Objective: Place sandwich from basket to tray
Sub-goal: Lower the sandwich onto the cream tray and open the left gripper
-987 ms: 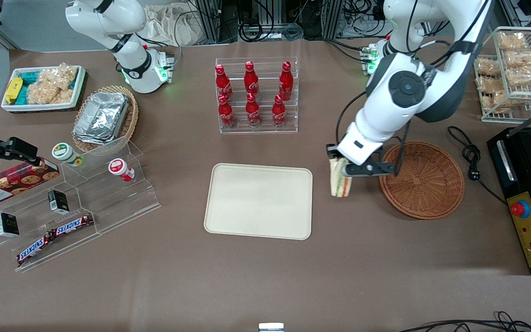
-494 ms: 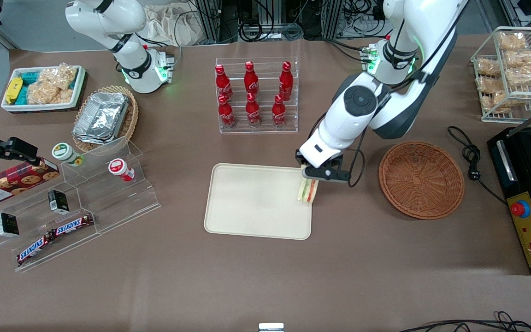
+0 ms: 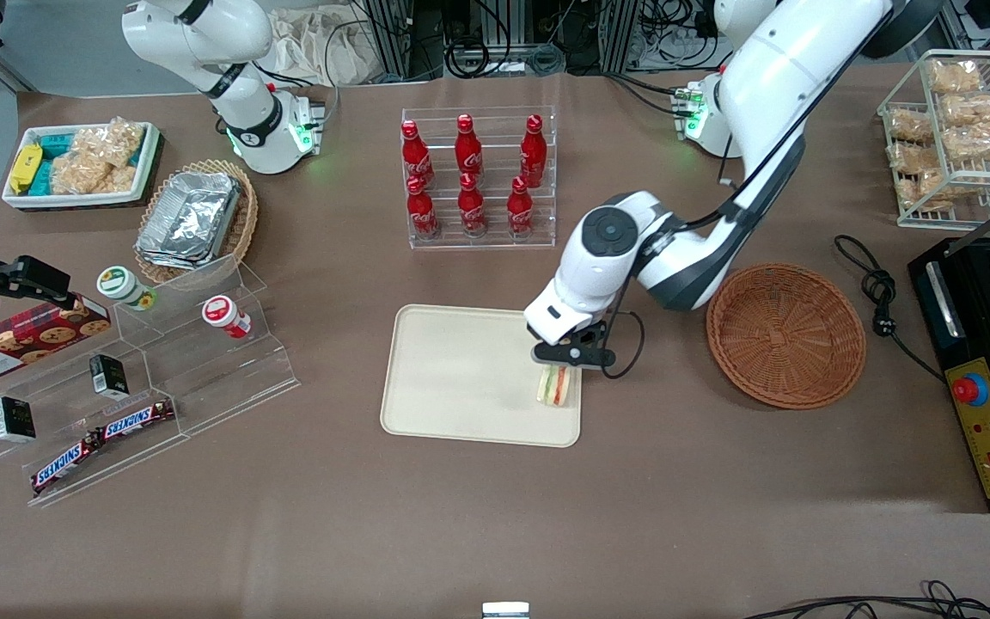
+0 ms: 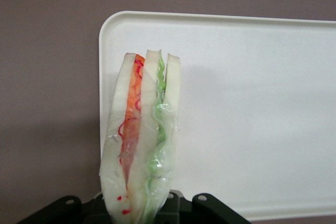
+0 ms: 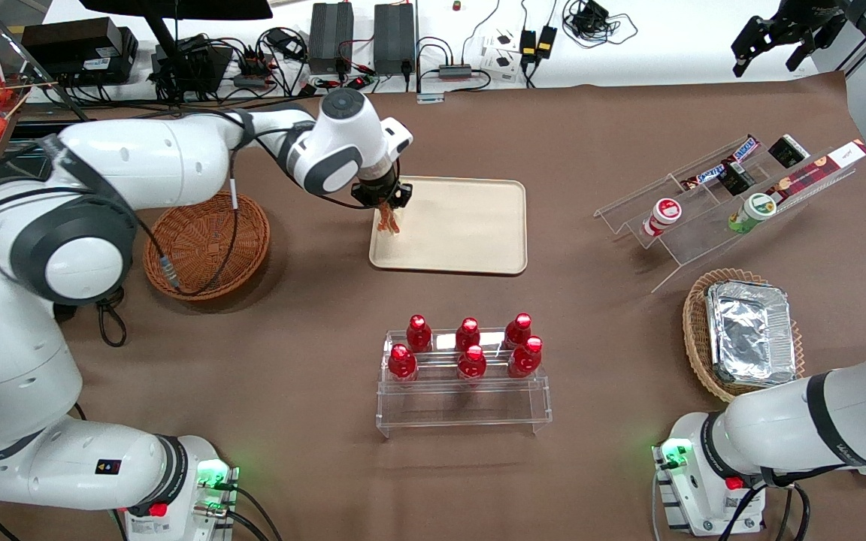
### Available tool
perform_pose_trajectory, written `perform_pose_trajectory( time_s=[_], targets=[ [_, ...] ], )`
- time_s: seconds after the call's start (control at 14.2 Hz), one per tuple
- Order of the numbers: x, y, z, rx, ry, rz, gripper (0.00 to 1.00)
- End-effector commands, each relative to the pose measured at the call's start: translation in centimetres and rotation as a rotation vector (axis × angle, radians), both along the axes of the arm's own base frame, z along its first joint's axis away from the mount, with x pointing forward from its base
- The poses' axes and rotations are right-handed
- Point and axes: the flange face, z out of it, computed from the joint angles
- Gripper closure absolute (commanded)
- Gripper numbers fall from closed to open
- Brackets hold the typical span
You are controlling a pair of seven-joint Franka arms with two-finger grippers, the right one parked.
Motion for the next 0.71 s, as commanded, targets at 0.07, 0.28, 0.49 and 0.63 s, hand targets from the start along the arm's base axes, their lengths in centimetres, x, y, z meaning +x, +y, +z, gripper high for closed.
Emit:
perform_pose_trajectory(
  time_s=[0.07,0.28,0.49,0.63],
  targets=[
    [0.9,-0.7,-2.7,0.021,-0.011,0.026,1.00],
    [0.6,-0.6,-3.8,0.028,0.006,0.011,1.00],
    [0.5,-0.7,-4.5,0.027,0.019,0.024,0.75],
    [0.6,-0.6,-4.4,0.024,0.017,0.030,0.25]
  ],
)
